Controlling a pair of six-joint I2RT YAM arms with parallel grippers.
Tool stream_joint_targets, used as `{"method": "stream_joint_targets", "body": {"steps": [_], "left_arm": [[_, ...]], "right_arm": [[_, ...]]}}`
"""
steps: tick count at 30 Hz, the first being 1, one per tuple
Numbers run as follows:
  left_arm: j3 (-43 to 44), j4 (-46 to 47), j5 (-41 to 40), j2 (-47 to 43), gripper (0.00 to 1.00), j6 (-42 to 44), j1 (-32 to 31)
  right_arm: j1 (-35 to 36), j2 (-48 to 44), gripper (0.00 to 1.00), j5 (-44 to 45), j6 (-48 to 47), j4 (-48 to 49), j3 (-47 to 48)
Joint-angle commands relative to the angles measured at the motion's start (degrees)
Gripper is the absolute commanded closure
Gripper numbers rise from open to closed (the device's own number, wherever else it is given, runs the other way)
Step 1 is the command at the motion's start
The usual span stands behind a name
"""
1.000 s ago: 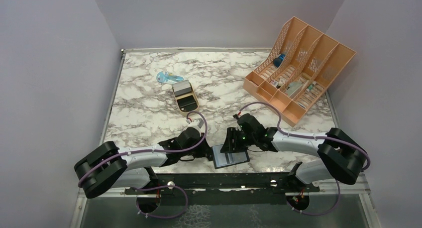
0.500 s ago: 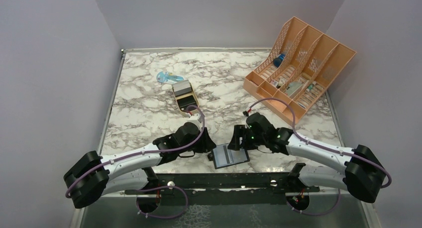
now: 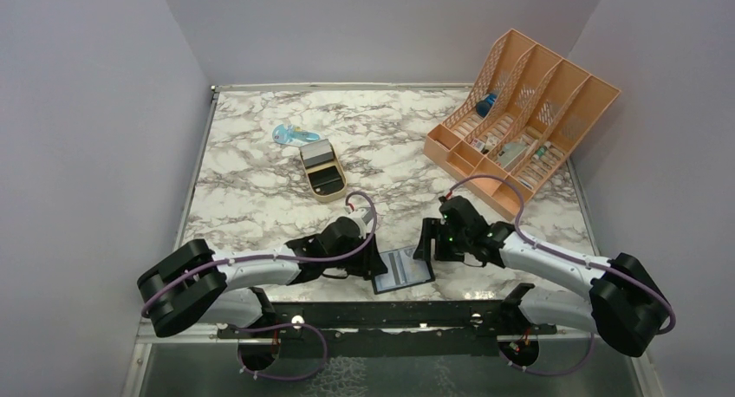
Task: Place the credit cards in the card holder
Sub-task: Close the card holder at the center of the board.
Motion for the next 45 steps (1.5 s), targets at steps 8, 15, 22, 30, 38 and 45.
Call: {"method": "stream_joint_targets", "body": {"steps": [8, 15, 22, 30, 38, 45], "left_arm": [[-3.58, -4.01, -4.50, -6.05, 0.65, -0.98, -0.33], [-6.90, -5.16, -6.75, -9.75, 0.68, -2.19, -0.33], [-7.55, -3.83, -6.26, -8.04, 0.71, -2.96, -0.33], [-7.81, -1.81, -6.35, -6.72, 0.71, -3.27, -0.33], [-7.82, -1.06, -6.52, -5.88, 0.71, -3.30, -0.33], [-7.47, -0.60, -6.43, -4.52, 0.71, -3.18, -0.32]], "right_arm": [[-0.34, 1.27, 0.34, -3.06, 0.45, 5.40, -3.40], [-0.34, 0.45, 0.34, -3.94, 1.35, 6.32, -4.50], [-0.34, 0.27, 0.34, -6.96, 3.39, 9.28, -5.87], [-0.34, 0.80, 0.34, -11.66, 6.08, 14.40, -7.96], [-0.34, -1.90, 0.35, -16.37, 10.35, 21.03, -10.62], [-0.43, -6.55, 0.36, -18.62, 11.92, 21.35, -10.48]]}}
